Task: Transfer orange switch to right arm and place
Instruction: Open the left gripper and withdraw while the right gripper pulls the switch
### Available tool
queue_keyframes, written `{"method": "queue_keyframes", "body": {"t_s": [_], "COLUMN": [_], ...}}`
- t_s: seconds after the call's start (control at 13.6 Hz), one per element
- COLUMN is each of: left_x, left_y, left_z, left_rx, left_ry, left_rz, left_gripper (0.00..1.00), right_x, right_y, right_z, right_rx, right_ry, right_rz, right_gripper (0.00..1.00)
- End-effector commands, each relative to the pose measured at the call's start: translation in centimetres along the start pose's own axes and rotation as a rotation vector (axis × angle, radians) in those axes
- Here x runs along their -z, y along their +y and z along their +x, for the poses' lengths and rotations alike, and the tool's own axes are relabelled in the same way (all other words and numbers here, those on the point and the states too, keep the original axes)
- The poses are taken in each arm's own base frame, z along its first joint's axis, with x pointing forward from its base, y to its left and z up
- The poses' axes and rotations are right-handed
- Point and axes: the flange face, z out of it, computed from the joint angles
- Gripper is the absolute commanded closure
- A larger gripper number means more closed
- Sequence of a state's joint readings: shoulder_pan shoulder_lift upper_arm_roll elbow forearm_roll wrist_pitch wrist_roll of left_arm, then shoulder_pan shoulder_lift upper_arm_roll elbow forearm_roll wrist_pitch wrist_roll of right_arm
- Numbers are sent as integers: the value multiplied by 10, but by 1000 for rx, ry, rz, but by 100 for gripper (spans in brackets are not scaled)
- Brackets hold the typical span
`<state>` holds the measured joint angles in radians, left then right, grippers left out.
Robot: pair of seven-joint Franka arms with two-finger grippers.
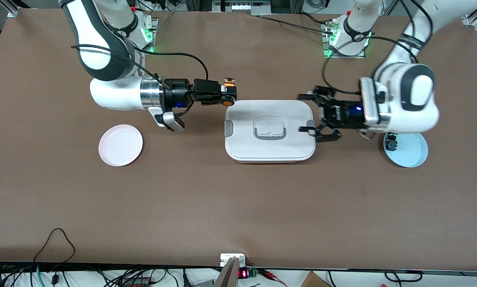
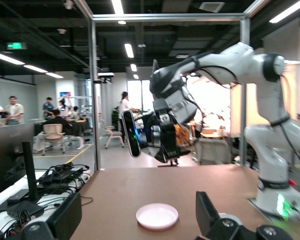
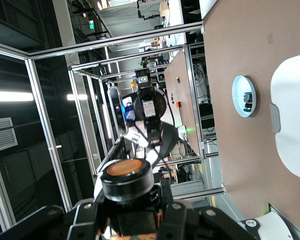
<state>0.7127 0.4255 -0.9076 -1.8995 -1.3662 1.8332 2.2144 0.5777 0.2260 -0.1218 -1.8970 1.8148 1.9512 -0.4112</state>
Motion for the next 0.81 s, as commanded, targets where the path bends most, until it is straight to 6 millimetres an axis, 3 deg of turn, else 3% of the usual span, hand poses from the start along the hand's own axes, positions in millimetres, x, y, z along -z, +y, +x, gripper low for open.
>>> {"method": "queue_keyframes", "body": {"t_s": [0.0,0.22,0.44,0.51,0.59,0.73], "left_x": [53,72,69,69,64,83], "left_y": [-22,-23,-25,-31,-32,-26], "left_z": [10,22,31,49,55,53], "left_rx": [-95,-60,-45,-89,-118,-42], "left_ry": [-66,-179,-237,-289,-382,-494], "left_rz": [-78,-144,-169,-176,-221,-254], "left_gripper": [0,0,0,0,0,0], "right_x": [31,95,159,173,186,210], "right_y": [-1,8,30,36,42,53], "right_z": [-6,8,15,15,15,17], "right_rx": [24,65,57,60,74,120], "right_ry": [-19,-89,-126,-142,-162,-192], "right_rz": [-33,-157,-274,-338,-408,-521], "right_gripper": [100,100,100,100,100,100]}}
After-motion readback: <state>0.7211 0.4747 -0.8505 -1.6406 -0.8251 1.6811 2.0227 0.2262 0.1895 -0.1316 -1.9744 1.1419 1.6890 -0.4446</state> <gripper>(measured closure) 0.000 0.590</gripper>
